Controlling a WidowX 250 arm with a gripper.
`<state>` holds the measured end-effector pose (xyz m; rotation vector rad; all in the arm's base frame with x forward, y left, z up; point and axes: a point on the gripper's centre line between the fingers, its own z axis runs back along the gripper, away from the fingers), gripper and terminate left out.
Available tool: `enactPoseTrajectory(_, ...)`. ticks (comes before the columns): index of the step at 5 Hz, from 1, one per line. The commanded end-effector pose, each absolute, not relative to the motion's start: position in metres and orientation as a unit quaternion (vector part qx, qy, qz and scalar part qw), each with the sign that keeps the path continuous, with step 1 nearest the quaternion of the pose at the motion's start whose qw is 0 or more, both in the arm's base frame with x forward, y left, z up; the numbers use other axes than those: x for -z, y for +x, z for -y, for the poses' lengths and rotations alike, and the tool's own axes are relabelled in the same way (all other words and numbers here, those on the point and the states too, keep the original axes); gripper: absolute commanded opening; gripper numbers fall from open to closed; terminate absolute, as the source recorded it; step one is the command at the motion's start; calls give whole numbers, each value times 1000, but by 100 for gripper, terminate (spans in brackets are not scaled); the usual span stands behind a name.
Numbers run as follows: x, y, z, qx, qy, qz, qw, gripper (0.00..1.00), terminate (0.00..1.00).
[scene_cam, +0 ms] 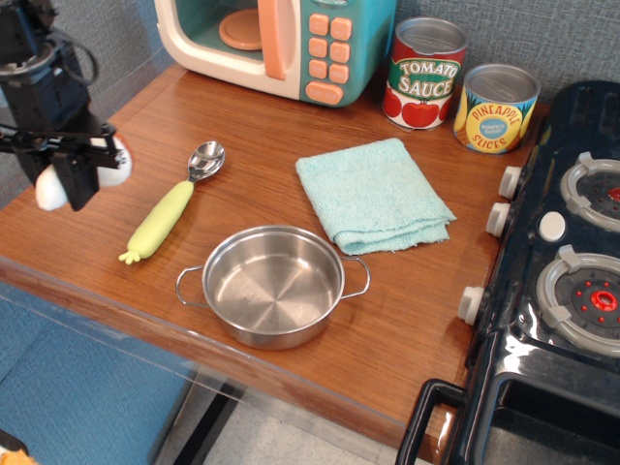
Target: Put the mushroom on the left of the counter
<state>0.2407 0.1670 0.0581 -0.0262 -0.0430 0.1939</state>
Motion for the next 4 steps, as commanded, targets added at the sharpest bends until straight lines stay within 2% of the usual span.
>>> enactPoseTrajectory(1,-45,232,-202,-105,-10,-17,994,0,0)
enactPoseTrajectory(2,-47,231,-202,-104,-8,-10,995,100,0)
enactPoseTrajectory(4,-70,221,-199,-108,0,36,993,100,0)
